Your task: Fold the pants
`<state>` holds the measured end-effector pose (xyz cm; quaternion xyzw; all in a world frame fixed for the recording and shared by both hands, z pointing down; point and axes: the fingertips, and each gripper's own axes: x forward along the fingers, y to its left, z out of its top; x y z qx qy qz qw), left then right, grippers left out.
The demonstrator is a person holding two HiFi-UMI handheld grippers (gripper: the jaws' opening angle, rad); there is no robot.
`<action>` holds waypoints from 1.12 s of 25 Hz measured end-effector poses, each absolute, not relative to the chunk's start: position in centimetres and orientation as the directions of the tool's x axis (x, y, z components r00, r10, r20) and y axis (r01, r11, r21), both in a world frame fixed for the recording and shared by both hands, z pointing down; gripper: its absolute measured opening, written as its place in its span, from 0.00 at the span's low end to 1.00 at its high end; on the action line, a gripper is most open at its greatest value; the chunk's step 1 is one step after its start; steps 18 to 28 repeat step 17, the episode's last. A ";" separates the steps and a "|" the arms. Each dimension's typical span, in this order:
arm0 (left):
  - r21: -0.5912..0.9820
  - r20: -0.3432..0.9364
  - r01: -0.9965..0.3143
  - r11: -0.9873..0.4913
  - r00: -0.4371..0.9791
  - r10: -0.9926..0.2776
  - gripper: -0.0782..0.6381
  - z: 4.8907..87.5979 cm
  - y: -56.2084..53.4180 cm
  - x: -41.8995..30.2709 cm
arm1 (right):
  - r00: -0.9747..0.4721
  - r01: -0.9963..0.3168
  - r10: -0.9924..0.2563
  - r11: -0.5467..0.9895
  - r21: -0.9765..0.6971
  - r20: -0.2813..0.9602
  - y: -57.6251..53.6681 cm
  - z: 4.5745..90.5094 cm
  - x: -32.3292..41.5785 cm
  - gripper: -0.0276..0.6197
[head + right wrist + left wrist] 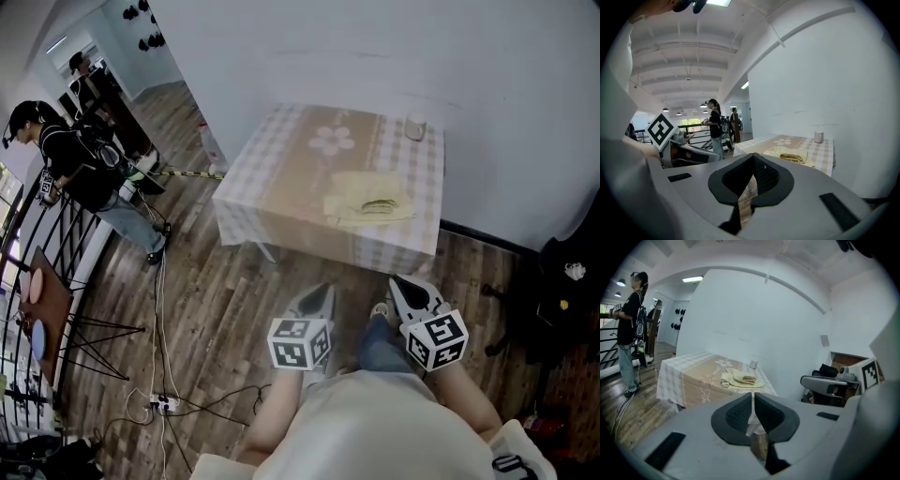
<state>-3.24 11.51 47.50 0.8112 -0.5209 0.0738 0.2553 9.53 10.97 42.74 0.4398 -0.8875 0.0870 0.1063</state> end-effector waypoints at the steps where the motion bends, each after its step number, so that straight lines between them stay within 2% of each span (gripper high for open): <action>1: 0.339 0.385 -0.882 -0.328 0.448 -0.807 0.14 47.5 11.5 -3.2 | -0.591 -0.799 -0.762 0.599 -0.060 0.263 10.9 42.6 9.5 0.04; 28: 0.339 0.387 -0.876 -0.342 0.461 -0.798 0.13 47.4 11.8 -3.1 | -0.597 -0.793 -0.756 0.607 -0.052 0.268 11.3 42.5 9.3 0.04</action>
